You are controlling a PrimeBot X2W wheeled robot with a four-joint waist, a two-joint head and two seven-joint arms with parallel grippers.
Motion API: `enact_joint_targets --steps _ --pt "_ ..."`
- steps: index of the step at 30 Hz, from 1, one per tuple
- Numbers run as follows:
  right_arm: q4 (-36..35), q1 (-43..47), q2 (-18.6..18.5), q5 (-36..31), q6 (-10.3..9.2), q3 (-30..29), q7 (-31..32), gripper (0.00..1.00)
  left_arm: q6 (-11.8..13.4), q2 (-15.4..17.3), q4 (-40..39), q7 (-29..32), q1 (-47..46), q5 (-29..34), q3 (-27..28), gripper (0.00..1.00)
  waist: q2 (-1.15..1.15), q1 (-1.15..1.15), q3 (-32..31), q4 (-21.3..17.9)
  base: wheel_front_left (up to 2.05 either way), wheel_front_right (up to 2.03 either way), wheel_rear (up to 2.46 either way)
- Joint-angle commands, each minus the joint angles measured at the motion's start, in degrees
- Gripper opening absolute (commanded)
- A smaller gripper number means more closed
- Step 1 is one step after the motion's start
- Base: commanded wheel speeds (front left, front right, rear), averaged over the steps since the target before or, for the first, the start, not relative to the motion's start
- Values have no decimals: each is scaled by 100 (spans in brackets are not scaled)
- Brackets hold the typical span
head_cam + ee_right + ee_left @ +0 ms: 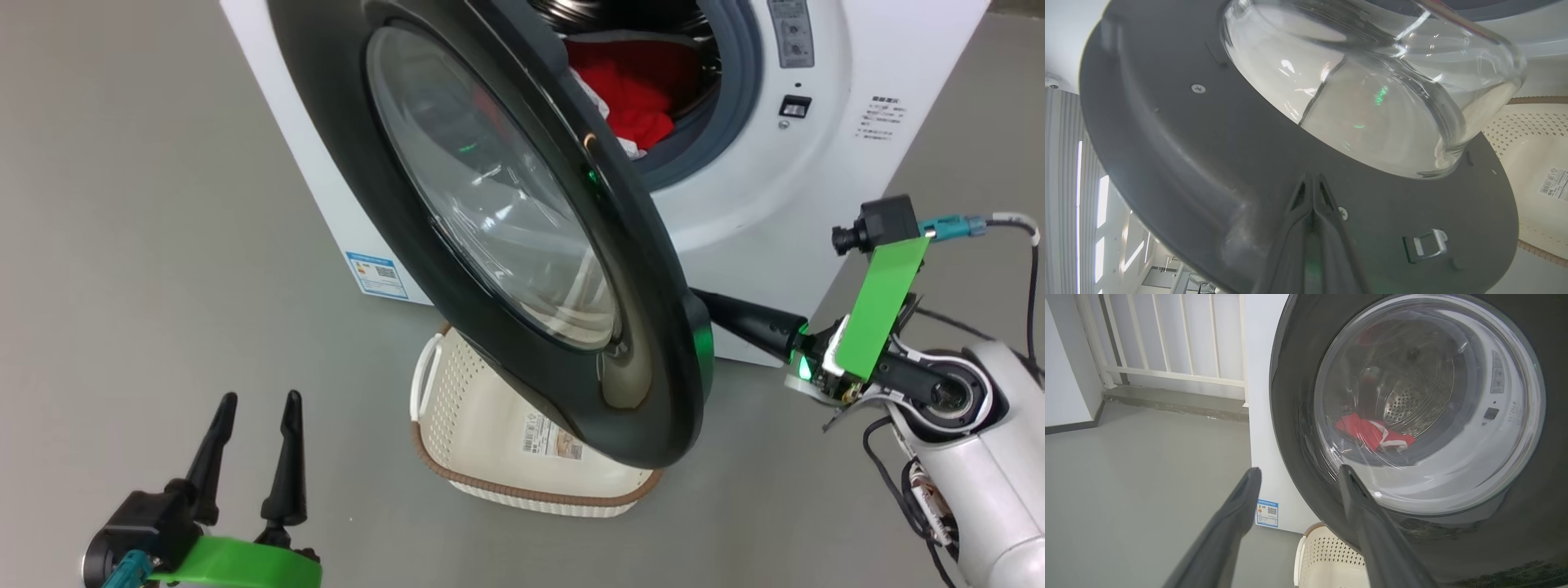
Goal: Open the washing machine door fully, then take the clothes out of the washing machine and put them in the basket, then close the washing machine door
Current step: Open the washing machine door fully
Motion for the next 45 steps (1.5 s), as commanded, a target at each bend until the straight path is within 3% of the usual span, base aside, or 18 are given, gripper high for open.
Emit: enact_joint_targets --steps 1,34,45 --pt "-222 101 91 38 9 43 57 0 -18 133 -114 -47 -29 89 198 100 0 0 -73 79 0 0 0" --pt "-658 910 671 10 9 23 444 0 -17 199 -24 -47 265 140 158 100 0 0 -688 1276 0 0 0" --pt "-477 684 1028 -125 9 137 609 0 65 237 -178 -47 369 100 234 100 0 0 -659 1374 0 0 0"
